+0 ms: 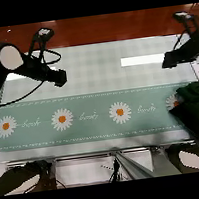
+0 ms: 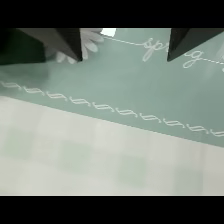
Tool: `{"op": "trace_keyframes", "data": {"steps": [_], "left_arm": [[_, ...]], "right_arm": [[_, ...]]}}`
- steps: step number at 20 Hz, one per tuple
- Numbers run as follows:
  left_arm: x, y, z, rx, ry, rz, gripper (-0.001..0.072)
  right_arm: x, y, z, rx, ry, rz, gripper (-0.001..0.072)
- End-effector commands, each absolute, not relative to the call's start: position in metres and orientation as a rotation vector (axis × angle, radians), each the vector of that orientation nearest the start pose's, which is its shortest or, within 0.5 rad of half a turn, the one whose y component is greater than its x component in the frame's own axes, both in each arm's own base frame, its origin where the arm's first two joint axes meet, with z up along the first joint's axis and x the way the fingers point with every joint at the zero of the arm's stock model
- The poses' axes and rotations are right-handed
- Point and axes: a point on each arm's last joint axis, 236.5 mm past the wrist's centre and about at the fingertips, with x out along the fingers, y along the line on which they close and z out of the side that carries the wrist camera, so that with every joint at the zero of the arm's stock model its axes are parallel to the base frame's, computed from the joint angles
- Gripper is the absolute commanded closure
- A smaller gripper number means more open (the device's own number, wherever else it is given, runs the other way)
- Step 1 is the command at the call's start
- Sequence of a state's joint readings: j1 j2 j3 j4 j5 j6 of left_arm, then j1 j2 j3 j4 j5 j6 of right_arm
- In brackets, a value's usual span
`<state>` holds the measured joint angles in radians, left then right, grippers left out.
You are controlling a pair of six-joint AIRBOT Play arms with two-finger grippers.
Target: Fold the shirts.
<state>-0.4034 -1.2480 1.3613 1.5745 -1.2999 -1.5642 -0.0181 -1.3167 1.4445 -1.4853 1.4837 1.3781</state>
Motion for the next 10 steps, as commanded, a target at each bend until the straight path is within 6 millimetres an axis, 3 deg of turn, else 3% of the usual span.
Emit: {"op": "trace_keyframes", "data": {"steps": [1, 6, 10], "left_arm": [[0.364, -0.144, 0.075, 0.233, 1.201, -0.245, 0.0048], [0.367, -0.142, 0.062, 0.222, 1.236, -0.223, 0.0048], [0.368, -0.142, 0.057, 0.225, 1.246, -0.222, 0.0047]], "right_arm": [[0.380, 0.031, 0.052, -0.068, 1.375, 0.207, 0.0129], [0.371, 0.042, 0.033, 0.073, 1.370, 0.261, 0.0125], [0.374, 0.042, 0.033, 0.068, 1.356, 0.261, 0.0125]]}}
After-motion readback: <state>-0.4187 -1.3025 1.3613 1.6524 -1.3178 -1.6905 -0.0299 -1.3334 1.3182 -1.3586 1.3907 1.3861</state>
